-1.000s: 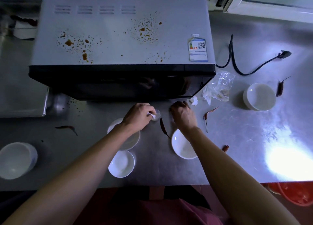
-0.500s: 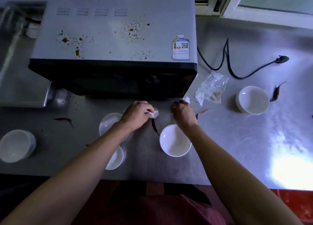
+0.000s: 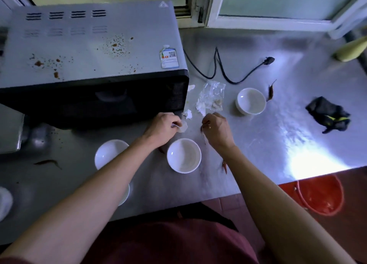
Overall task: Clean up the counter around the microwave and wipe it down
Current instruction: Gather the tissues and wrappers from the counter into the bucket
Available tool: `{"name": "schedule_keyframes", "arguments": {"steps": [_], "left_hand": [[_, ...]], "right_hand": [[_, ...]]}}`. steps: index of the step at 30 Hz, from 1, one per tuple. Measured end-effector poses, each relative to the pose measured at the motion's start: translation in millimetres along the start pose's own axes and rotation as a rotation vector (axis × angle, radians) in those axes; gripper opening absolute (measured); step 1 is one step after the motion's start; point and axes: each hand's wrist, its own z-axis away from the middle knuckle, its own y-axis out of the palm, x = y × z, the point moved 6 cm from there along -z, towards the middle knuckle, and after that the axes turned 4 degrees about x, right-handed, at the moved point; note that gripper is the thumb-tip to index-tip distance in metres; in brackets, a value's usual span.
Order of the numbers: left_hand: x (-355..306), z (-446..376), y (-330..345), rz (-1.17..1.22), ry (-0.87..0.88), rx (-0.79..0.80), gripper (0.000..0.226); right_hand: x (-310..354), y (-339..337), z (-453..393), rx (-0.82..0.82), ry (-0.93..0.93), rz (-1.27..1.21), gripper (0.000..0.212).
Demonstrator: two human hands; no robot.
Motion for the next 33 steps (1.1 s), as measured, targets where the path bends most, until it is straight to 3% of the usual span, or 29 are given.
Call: {"name": "schedule_keyframes", "arguments": {"steps": [10, 14, 22, 26, 33], "left_hand": [[-96, -22, 71, -0.094, 0.192, 0.244, 0.022], [-167, -28, 121, -0.116, 0.325, 0.353, 0.019], [-325, -39, 265, -0.17, 0.503, 0.503, 0.02], [-399, -36, 342, -0.212, 0.577, 0.561, 0.019], [-489, -31, 449, -0.23, 0.649, 0.677, 0.021]], "right_hand": [[-64, -85, 90, -0.283, 0.199, -0.007, 0.023], [-119, -130, 142, -0.382, 0.352, -0.03, 0.023], [-255, -223, 260, -0.549, 0.545, -0.059, 0.021], [-330, -266, 316, -0.581, 0.661, -0.036, 0.013], [-433, -308, 394, -0.602, 0.814, -0.068, 0.02]]}}
